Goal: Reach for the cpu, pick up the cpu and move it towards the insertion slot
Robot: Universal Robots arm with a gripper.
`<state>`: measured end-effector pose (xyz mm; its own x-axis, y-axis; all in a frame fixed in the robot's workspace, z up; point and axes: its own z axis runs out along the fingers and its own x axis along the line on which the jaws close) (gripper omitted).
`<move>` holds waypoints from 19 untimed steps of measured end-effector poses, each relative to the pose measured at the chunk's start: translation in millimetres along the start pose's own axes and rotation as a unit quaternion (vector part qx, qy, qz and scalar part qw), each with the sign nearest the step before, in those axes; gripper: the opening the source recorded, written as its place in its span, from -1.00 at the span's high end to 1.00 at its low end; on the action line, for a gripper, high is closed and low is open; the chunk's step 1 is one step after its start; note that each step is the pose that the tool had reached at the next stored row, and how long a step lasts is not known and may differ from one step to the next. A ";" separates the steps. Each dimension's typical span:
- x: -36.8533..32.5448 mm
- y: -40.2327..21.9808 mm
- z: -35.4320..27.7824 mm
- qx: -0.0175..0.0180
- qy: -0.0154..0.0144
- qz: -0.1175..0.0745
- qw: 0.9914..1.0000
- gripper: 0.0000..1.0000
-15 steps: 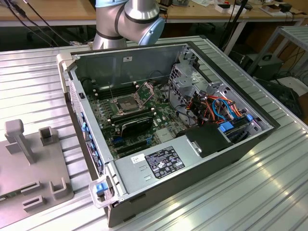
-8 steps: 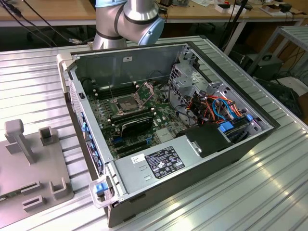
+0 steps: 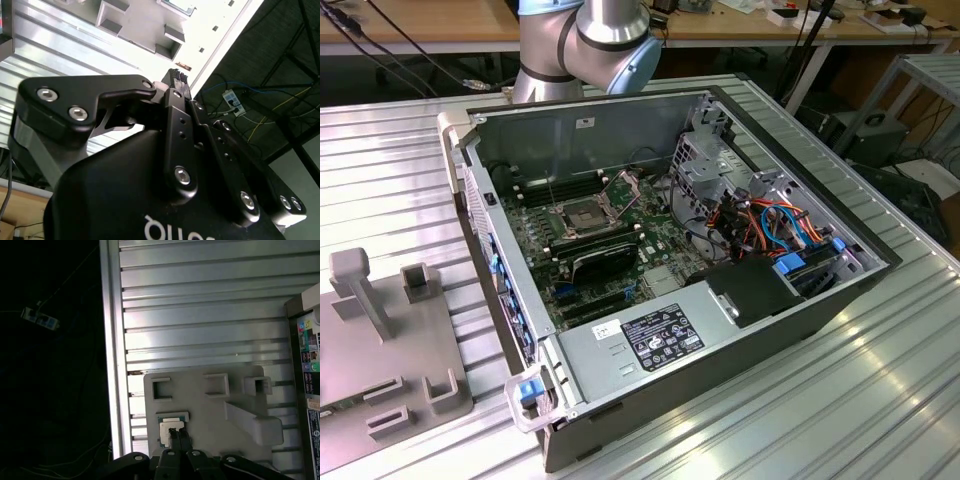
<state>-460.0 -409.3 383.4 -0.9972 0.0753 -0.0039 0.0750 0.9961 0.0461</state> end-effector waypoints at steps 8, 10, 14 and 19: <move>0.5 0.0 0.0 0.000 0.000 0.000 1.000 0.66; 0.7 -0.1 0.0 0.000 0.000 0.000 1.000 0.29; 0.9 -0.1 0.0 0.000 0.000 0.000 1.000 -0.07; 1.2 -0.1 0.1 0.000 0.000 0.000 1.000 -0.44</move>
<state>-461.2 -409.2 383.3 -0.9972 0.0747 -0.0039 0.0745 0.9962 0.0461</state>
